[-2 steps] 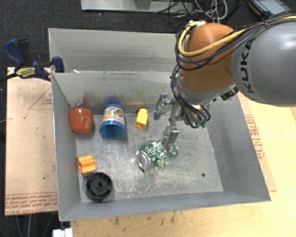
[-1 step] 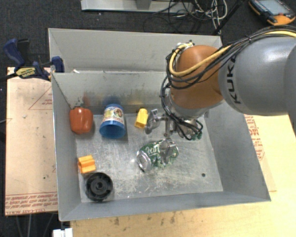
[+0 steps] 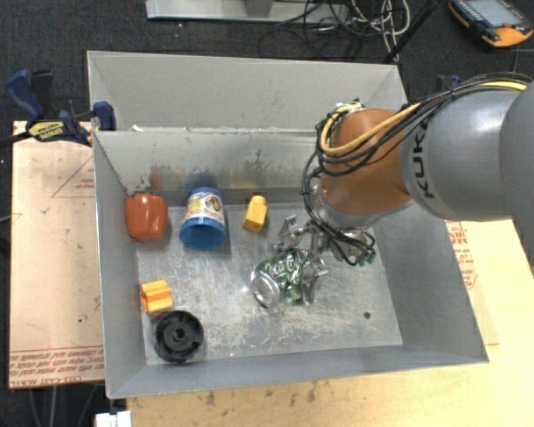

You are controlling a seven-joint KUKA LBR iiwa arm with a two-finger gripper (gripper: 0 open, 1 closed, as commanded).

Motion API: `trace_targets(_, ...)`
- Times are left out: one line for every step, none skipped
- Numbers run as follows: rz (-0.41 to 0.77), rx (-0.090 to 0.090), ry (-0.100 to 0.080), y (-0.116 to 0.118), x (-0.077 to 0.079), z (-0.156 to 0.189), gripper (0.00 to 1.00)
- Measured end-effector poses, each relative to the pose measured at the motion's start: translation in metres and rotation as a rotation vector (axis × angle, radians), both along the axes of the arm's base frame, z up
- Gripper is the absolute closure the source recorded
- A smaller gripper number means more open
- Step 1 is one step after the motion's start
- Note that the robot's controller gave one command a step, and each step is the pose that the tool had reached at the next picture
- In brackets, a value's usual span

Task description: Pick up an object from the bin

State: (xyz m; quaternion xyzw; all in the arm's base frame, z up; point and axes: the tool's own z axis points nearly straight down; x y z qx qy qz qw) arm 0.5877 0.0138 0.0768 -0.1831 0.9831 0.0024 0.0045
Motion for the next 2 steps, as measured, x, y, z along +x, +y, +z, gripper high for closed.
trace_targets(0.0,0.0,0.0,0.0,0.0,0.0,1.0)
trace_targets(-0.005,-0.005,0.003,0.006,0.006,0.132,1.0)
